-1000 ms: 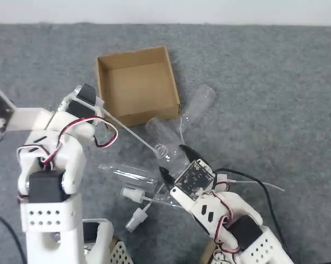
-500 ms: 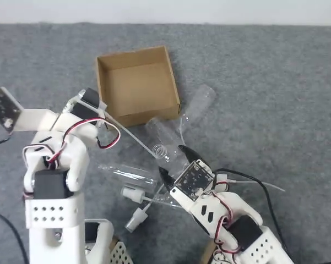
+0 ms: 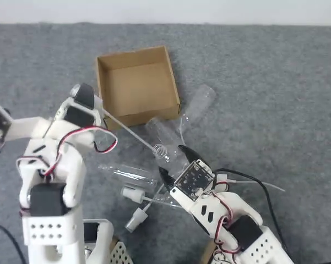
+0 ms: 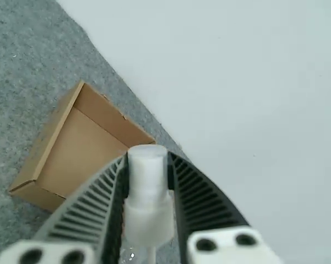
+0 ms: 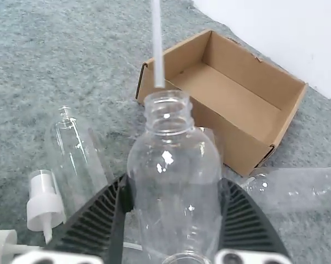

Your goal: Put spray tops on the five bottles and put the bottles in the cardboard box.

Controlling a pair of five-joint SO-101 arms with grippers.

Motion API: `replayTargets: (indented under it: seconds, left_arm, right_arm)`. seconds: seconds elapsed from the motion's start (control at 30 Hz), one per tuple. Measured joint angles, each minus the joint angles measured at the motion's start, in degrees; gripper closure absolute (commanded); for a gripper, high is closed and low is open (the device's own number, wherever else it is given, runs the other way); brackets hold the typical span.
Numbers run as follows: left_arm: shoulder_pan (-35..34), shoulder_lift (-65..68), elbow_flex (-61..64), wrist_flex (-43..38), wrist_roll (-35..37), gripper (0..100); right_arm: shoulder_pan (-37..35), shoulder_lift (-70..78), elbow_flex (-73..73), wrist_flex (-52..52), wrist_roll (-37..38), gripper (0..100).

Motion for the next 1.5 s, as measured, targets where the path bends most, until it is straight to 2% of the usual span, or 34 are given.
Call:
replayTargets:
  seconds: [0.23, 0.6, 0.8, 1.1, 1.33, 1.5]
  left_arm:
    - [0.1, -1.8, 5.0, -4.5, 0.0, 99]
    - [0.3, -1.8, 6.1, -5.0, 0.0, 99]
    - [5.7, -4.3, 9.5, -5.0, -1.8, 99]
    - [7.3, -13.7, 15.0, -5.0, -4.1, 99]
    - [13.7, -19.5, 19.2, -5.0, -7.3, 99]
    - [15.3, -22.2, 21.4, -5.0, -8.3, 99]
  right_arm:
    - [0.0, 0.0, 0.0, 0.0, 0.0, 87.9]
    - [-0.4, 0.0, 0.0, 0.0, 0.0, 87.9]
    - [-0.4, 0.0, 0.0, 0.0, 0.0, 87.9]
    - [-0.6, 0.0, 0.0, 0.0, 0.0, 88.0]
    - [-0.7, 0.0, 0.0, 0.0, 0.0, 88.2]
    - [-0.7, 0.0, 0.0, 0.0, 0.1, 88.3]
